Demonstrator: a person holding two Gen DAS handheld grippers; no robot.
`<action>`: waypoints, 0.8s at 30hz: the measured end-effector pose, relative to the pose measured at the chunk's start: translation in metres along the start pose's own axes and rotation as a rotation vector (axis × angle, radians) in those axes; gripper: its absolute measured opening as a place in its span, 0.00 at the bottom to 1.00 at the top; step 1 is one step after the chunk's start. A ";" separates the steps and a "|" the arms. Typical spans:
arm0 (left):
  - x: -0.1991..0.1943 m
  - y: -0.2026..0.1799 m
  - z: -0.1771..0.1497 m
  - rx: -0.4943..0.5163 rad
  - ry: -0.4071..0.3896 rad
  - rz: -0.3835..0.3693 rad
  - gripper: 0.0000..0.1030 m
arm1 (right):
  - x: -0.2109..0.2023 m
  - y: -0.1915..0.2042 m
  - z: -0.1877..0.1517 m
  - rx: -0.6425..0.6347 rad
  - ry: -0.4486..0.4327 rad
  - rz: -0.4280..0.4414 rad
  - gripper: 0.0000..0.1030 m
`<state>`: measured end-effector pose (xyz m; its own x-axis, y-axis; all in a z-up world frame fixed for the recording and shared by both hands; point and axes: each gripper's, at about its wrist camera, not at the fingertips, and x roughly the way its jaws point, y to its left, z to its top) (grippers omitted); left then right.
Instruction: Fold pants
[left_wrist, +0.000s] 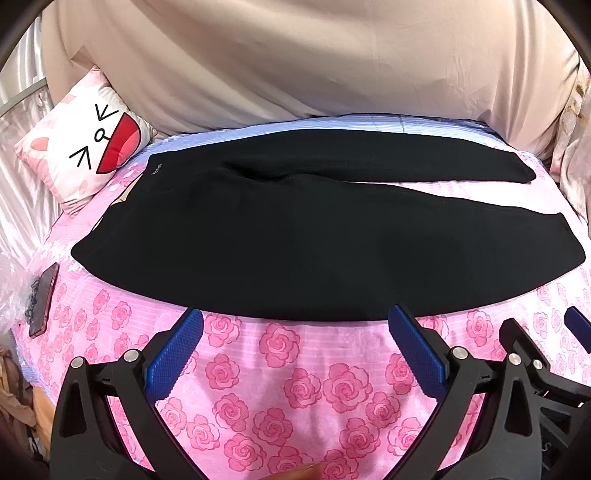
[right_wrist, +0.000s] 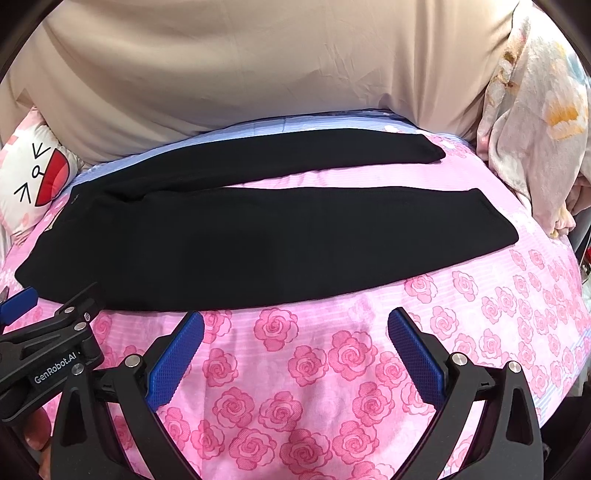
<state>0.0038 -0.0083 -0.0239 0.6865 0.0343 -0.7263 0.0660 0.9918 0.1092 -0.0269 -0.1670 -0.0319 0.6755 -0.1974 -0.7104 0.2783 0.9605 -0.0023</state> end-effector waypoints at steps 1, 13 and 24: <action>0.000 0.000 0.000 0.000 0.001 0.000 0.95 | 0.000 0.000 0.000 0.000 0.000 -0.001 0.95; 0.001 0.001 0.001 -0.002 0.004 -0.003 0.95 | 0.001 0.000 0.000 -0.002 0.006 -0.002 0.95; 0.004 0.001 0.001 0.003 0.006 0.002 0.95 | 0.003 0.003 0.000 -0.010 0.015 -0.009 0.95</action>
<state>0.0075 -0.0075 -0.0260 0.6823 0.0366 -0.7301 0.0672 0.9914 0.1125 -0.0240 -0.1652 -0.0340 0.6627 -0.2034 -0.7208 0.2776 0.9606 -0.0158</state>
